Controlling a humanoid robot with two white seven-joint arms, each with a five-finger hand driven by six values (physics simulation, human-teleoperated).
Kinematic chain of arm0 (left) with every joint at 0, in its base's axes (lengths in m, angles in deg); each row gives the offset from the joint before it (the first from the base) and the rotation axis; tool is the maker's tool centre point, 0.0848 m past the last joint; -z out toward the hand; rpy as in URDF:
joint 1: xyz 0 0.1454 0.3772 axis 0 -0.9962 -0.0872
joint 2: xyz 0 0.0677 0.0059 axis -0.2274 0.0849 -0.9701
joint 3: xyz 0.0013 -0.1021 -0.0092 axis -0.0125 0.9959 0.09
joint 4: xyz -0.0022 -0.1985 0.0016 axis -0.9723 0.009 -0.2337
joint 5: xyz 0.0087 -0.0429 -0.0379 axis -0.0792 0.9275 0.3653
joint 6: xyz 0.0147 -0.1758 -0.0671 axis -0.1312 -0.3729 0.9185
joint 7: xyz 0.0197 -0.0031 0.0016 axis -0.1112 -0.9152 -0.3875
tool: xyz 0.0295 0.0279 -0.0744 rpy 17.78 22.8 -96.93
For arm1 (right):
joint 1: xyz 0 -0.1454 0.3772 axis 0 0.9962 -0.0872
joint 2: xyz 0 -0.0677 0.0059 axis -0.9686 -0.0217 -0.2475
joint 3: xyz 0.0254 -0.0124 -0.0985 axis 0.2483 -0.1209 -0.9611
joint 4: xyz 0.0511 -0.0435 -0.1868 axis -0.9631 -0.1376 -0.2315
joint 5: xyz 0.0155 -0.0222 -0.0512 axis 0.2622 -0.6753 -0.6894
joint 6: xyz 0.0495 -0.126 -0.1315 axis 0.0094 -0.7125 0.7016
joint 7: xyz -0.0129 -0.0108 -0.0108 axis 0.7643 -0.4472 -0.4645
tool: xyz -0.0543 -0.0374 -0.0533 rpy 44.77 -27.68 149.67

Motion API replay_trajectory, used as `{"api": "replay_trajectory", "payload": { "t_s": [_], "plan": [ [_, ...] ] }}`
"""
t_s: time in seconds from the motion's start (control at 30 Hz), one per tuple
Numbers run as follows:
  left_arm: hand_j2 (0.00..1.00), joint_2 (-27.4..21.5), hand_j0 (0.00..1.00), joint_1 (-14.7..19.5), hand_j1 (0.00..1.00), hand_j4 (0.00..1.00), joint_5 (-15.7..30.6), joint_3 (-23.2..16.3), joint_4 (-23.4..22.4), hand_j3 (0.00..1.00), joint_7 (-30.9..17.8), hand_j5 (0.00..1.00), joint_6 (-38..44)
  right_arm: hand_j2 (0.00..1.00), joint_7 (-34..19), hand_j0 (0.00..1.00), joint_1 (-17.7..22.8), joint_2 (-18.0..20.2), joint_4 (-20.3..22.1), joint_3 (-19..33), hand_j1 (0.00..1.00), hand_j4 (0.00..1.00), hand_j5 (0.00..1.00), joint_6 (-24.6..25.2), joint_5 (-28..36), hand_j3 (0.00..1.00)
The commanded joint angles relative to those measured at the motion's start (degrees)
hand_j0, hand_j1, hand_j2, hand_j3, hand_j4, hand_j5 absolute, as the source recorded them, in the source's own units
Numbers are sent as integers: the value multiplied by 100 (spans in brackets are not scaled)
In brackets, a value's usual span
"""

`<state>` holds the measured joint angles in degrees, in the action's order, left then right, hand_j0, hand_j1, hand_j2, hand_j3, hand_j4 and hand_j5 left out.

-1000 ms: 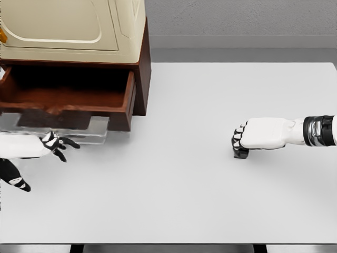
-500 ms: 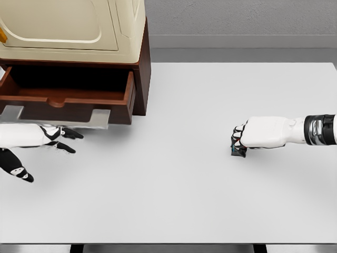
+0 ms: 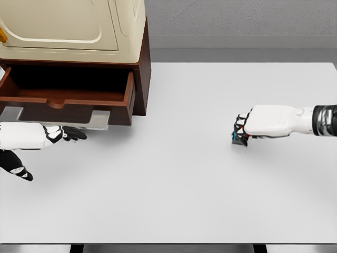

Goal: Open the cabinet drawer with left arm, and place a switch into the drawer with right arm

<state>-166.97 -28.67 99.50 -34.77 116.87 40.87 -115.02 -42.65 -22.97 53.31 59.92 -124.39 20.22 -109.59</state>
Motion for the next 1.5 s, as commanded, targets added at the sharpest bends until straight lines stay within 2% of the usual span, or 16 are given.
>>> {"api": "replay_trajectory", "payload": {
  "t_s": [0.0, 0.07, 0.13, 0.4, 0.5, 0.57, 0.63, 0.7, 0.83, 0.9, 0.93, 1.47],
  "plan": [
    [100, 62, 100, -2, 100, 100, 2557, 288, 87, 100, 417, 100, 493, 37, 3, 37, 9, -5, -1, 51, 37, 37, 37, 13, 51, 37],
    [100, 106, 100, -46, 100, 100, 2557, 288, 87, 100, 408, 100, 484, 37, 3, 37, -9, -49, -9, 59, 37, 37, 37, 13, 253, 37],
    [100, 212, 100, -64, 100, 100, 2425, 297, 87, 100, 399, 100, 493, 37, 3, 37, -88, -136, -1, 68, 37, 37, 37, 13, 271, 37],
    [100, 370, 100, -90, 100, 100, 2408, 323, 87, 100, 399, 100, 493, 37, 3, 37, -448, -444, -1, 68, 37, 37, 37, 13, 280, 37],
    [100, 431, 100, 59, 100, 100, 2408, 446, 87, 100, 399, 100, 501, 38, 3, 38, -589, -532, -1, 68, 38, 38, 38, 13, 297, 38],
    [100, 414, 100, 331, 100, 100, 2408, 561, 87, 100, 399, 100, 510, 38, 3, 38, -686, -611, -36, 68, 38, 38, 38, 13, 289, 38],
    [100, 300, 100, 375, 100, 100, 2416, 885, 87, 100, 399, 100, 519, 38, 3, 38, -809, -717, -36, 68, 38, 38, 38, 13, 297, 38],
    [100, -175, 100, 428, 100, 100, 2460, 1141, 78, 100, 390, 100, 510, 38, 3, 38, -888, -840, -36, 68, 38, 38, 38, 13, 297, 38],
    [100, -1089, 100, 428, 100, 100, 2487, 1149, 43, 100, 381, 100, 159, 38, 3, 38, -1046, -1068, -36, 68, 38, 38, 38, 13, 289, 38],
    [100, -1142, 100, 428, 100, 100, 2601, 1141, 8, 100, 329, 100, 150, 38, 3, 38, -1125, -1191, -36, 59, 38, 38, 38, 13, 297, 38],
    [100, -1133, 100, 428, 100, 100, 2610, 1123, -27, 100, 153, 100, 150, 38, 3, 38, -1143, -1253, -44, 59, 38, 38, 38, 13, 289, 38],
    [100, -1080, 100, 367, 100, 100, 2671, 1062, -19, 100, 125, 100, 104, 38, 3, 38, -1635, -2087, -71, 7, 38, 38, 38, 13, 280, 38]
  ]
}}
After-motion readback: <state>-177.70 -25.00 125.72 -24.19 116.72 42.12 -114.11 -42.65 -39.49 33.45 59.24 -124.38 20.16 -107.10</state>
